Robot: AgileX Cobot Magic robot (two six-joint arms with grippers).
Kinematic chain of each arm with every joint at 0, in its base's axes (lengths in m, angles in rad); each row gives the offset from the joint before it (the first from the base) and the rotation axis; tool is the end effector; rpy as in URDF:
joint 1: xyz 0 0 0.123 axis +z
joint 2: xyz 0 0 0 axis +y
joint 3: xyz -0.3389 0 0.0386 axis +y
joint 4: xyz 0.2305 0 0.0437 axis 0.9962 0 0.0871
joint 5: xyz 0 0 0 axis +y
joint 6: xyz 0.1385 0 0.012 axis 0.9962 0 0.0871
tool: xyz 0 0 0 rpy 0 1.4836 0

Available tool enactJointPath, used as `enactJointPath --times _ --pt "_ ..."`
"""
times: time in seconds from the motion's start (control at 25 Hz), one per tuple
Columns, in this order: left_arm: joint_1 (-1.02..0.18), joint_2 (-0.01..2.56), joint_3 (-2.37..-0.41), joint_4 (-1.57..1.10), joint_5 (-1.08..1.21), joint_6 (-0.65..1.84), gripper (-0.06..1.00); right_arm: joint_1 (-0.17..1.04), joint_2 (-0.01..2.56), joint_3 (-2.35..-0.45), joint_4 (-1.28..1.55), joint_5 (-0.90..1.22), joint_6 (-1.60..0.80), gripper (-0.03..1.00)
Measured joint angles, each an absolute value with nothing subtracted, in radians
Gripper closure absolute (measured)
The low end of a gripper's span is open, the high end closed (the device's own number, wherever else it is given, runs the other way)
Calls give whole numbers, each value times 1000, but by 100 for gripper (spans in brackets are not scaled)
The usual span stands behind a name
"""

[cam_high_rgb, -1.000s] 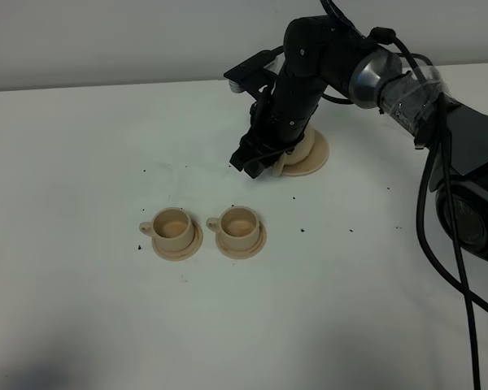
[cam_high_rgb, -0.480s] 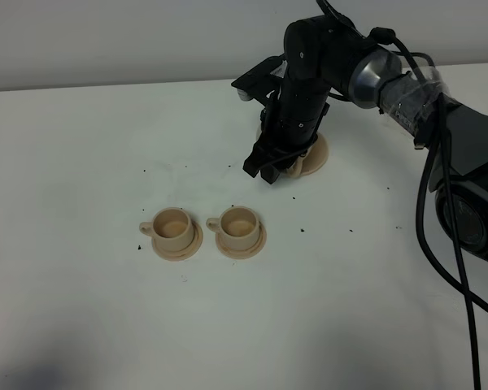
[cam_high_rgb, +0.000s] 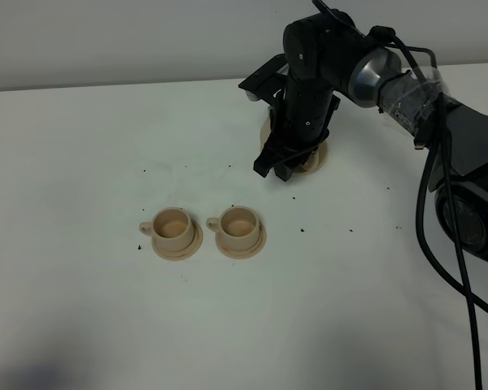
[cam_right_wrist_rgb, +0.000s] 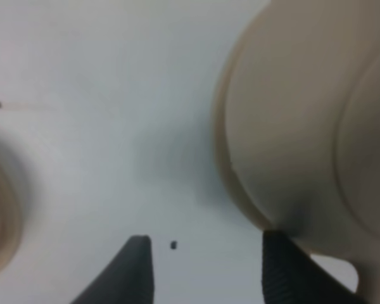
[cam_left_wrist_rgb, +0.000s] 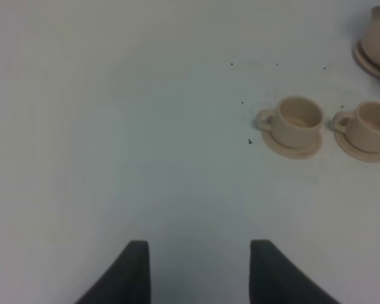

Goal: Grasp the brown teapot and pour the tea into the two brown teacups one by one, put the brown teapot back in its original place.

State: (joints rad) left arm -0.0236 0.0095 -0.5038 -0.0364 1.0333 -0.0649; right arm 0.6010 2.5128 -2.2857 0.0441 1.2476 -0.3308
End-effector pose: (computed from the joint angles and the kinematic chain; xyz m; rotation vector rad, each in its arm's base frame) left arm -0.0315 -0.0036 0.2519 -0.0408 2.0231 -0.0995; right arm 0.4557 0.3195 0.1452 -1.3181 2.6549 0.1000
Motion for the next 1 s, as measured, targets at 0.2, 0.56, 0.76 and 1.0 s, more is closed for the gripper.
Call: enactJointPath --times 0.2,0.56,0.76,1.0 --pt "-24 10 -504 -36 1033 -65 53 601 2513 -2286 0 1250 -318 55" --pt "-24 10 -504 -36 1033 -65 53 600 2513 -2286 -13 1245 -286 55" --pt "-24 10 -504 -36 1033 -65 53 600 2513 -2285 0 1242 -244 55" --pt "-24 10 -504 -36 1033 -65 53 600 2513 -2285 14 1240 -213 55"
